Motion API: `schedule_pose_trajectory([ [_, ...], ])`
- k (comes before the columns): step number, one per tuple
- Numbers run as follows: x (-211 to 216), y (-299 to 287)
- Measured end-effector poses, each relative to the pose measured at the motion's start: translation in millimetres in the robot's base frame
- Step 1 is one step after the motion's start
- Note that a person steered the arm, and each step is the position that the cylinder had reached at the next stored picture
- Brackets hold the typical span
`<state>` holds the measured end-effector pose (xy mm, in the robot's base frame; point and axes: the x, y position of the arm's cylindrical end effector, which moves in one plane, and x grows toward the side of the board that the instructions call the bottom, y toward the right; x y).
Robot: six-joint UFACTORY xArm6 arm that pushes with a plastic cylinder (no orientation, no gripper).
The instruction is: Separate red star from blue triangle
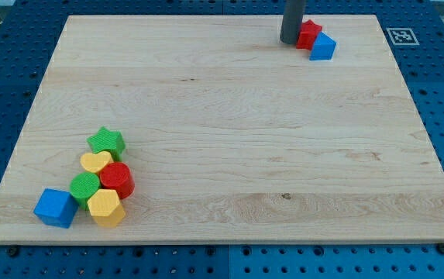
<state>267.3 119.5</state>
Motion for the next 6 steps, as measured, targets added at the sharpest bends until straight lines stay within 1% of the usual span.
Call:
schedule_pose_trajectory([
  [1,14.8,0.0],
  [3,-18.2,12.0],
  [5,-18.2,40.6],
  [6,-12.7,40.6],
])
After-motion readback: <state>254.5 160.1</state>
